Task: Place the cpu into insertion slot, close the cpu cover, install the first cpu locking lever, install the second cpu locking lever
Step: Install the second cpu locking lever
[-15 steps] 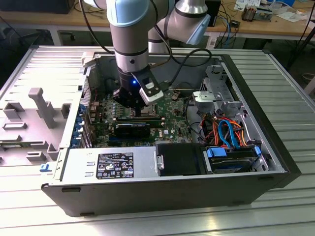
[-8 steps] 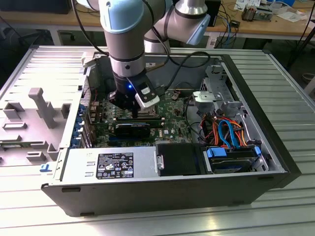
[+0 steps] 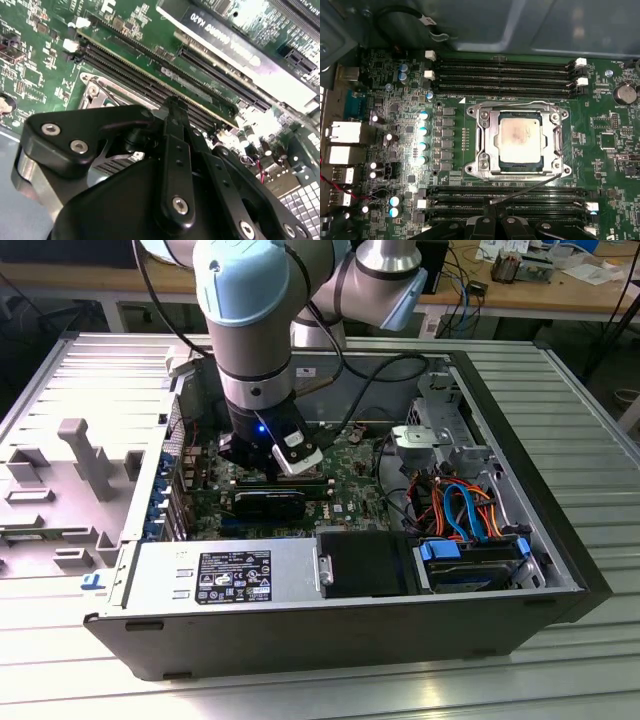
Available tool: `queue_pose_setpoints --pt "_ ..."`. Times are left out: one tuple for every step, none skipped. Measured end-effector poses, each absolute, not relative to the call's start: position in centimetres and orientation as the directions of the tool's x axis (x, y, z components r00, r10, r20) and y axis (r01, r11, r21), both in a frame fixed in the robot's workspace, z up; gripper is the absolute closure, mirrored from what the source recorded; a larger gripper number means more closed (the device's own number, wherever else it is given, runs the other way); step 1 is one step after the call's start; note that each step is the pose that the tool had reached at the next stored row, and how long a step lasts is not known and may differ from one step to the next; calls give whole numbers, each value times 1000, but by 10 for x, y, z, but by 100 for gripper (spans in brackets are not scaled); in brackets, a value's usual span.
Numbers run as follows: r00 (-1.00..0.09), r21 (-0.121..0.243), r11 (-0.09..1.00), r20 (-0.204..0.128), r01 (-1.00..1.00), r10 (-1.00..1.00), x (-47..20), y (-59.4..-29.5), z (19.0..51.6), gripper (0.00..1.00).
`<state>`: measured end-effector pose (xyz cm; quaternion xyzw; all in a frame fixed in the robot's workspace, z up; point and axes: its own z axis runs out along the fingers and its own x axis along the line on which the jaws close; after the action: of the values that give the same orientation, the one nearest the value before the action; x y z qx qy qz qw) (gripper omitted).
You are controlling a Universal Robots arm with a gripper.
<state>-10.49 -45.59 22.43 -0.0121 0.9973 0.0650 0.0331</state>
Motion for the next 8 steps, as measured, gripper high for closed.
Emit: queue_pose_setpoints --pt "-998 131 991 -67 -28 -20 -105 -456 225 89" --pt "-998 135 990 -68 -28 -19 -105 -456 226 89" --pt "-998 138 990 -68 -28 -19 -105 -456 229 89" --pt "-998 140 990 -68 -28 -19 -105 -456 231 89" --pt "-998 142 989 -68 -28 -19 -105 -456 234 89" --pt "-998 145 989 -68 -28 -19 -105 -457 235 89" --pt "-998 148 989 -68 -29 -19 -105 -457 237 89" --pt "-998 152 988 -68 -28 -18 -105 -457 239 89"
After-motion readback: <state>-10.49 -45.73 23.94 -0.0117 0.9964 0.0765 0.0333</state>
